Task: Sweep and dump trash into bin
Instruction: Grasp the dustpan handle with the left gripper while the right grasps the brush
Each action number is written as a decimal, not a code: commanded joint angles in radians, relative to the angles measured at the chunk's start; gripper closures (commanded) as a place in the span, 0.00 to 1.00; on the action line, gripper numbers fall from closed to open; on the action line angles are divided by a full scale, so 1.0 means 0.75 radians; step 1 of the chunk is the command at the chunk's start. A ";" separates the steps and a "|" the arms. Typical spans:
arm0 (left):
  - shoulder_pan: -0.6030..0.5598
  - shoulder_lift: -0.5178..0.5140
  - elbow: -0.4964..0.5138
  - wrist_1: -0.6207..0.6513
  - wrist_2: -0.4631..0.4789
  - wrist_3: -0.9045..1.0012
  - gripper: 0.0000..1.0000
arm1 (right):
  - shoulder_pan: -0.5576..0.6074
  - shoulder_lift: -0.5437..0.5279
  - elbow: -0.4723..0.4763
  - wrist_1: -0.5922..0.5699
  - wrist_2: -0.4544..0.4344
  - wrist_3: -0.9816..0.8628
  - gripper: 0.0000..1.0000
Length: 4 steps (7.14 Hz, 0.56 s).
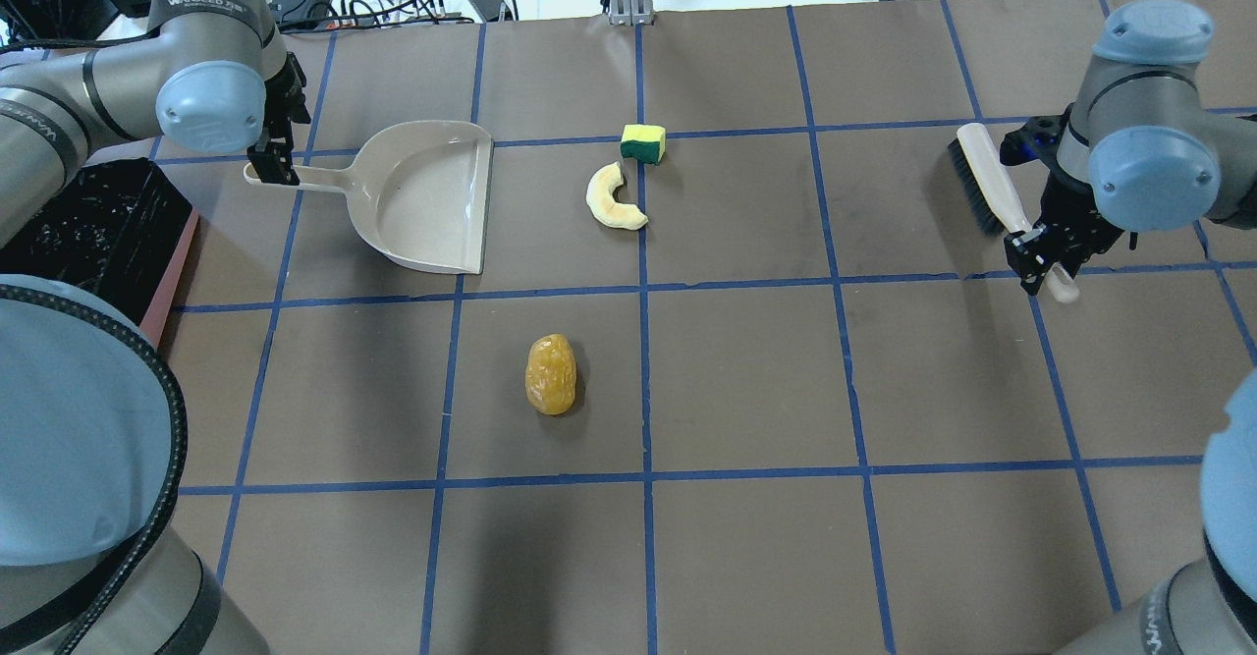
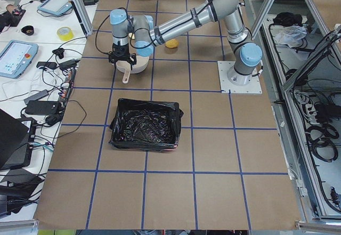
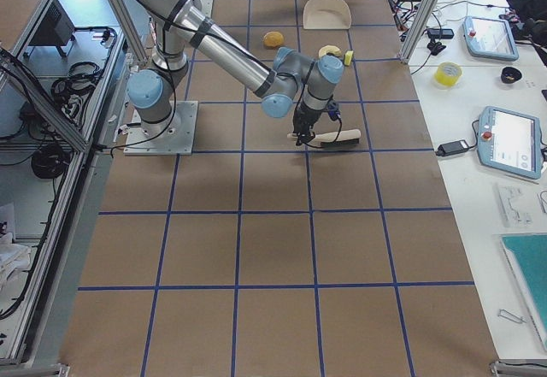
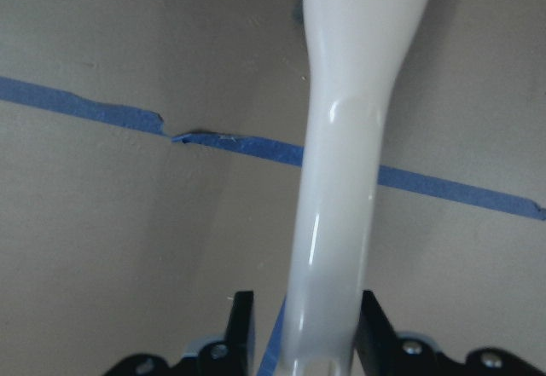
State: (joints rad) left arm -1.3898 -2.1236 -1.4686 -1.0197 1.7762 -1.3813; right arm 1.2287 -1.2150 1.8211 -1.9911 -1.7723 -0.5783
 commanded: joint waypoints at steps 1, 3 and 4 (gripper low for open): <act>0.000 -0.040 -0.001 0.000 0.012 -0.007 0.04 | 0.000 0.000 -0.011 0.006 0.001 -0.004 0.68; 0.000 -0.038 -0.009 -0.009 0.015 -0.005 0.05 | 0.000 -0.010 -0.013 0.022 -0.003 0.004 1.00; 0.004 -0.034 -0.038 -0.009 0.015 -0.005 0.05 | -0.002 -0.016 -0.021 0.031 -0.003 0.010 1.00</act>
State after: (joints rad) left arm -1.3887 -2.1509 -1.4793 -1.0251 1.7867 -1.3852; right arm 1.2283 -1.2212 1.8108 -1.9767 -1.7738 -0.5755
